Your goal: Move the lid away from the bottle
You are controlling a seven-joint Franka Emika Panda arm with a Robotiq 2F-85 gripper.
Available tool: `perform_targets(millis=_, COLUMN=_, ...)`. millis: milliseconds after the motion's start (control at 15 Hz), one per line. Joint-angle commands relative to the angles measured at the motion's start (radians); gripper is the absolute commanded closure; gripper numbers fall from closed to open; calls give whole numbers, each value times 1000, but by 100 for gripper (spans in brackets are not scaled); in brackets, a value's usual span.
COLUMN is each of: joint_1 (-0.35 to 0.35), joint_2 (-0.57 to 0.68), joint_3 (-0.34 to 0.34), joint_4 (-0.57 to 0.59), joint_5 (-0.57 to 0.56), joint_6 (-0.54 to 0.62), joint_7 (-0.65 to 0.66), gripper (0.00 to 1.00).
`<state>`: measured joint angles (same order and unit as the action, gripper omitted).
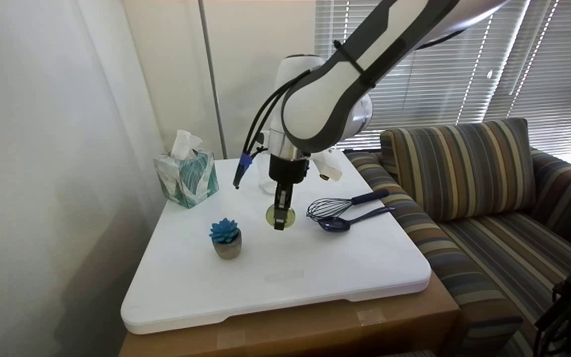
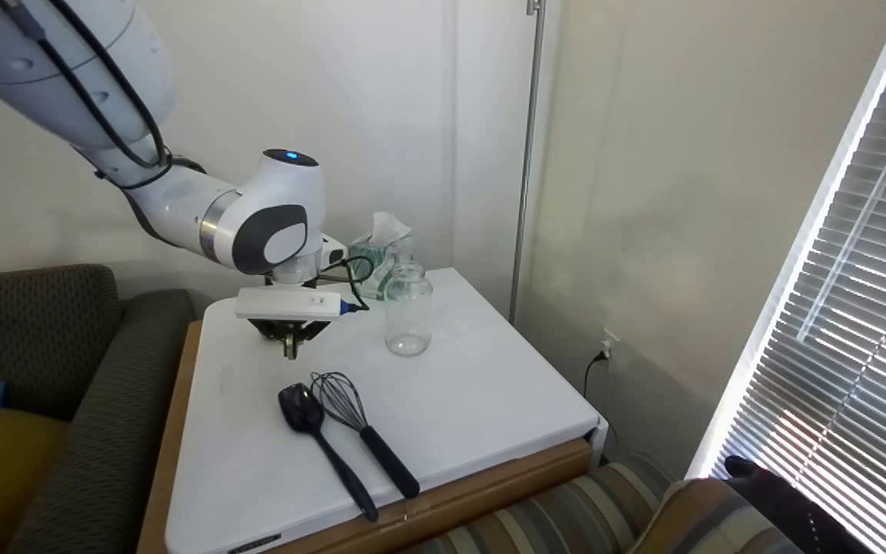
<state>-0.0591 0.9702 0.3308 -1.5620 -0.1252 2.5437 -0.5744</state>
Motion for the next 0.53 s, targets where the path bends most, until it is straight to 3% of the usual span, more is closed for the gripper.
perform_targets(millis=0, joint_1=-92, joint_2=-26, joint_3=87, joint_4=-21, joint_5=70, joint_6=-158, joint_7=-203, gripper=98)
perform_targets(millis=200, joint_1=-97, joint_2=-30, joint_3=65, joint_4=11, joint_5=96, joint_6=-295, joint_7=-332, gripper=98)
perform_targets(millis=467, joint_1=-48, joint_2=-19, joint_3=10, joint_4=55, joint_5=71, joint_6=-354, joint_7=-460, gripper=98)
